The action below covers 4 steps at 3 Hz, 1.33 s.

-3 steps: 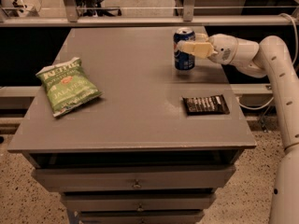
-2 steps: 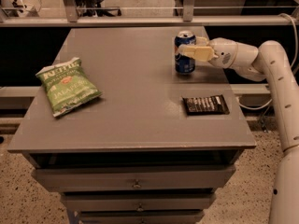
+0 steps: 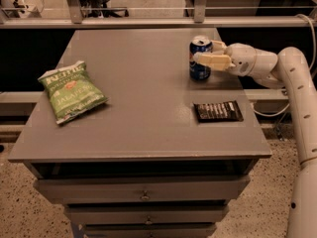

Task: Place pepsi can upright

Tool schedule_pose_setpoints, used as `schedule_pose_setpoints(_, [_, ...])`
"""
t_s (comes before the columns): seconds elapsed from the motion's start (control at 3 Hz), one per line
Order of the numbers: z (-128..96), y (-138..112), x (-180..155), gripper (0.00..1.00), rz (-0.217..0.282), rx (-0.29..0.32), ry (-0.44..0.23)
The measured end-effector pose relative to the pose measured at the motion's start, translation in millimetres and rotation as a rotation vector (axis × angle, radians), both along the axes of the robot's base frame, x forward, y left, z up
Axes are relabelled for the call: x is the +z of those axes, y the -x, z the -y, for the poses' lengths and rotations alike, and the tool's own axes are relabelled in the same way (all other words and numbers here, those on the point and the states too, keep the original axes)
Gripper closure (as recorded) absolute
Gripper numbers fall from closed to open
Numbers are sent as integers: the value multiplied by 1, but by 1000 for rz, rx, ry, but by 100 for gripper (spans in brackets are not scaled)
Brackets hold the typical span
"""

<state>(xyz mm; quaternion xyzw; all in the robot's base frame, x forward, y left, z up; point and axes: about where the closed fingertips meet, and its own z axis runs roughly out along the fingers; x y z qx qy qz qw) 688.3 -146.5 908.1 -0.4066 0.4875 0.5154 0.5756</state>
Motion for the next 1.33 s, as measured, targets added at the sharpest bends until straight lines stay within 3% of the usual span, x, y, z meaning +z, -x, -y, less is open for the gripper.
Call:
schedule_pose_setpoints(0.33, [7,4,-3,12,46,-5,18])
schedule_pose_setpoints(0.67, [15,6,-11,0,39,-16,40])
schedule_pose_setpoints(1.0, [27,7,-14,0,32,-33,82])
schedule_pose_setpoints(1.33, [61,17,10,0,81,-84,188])
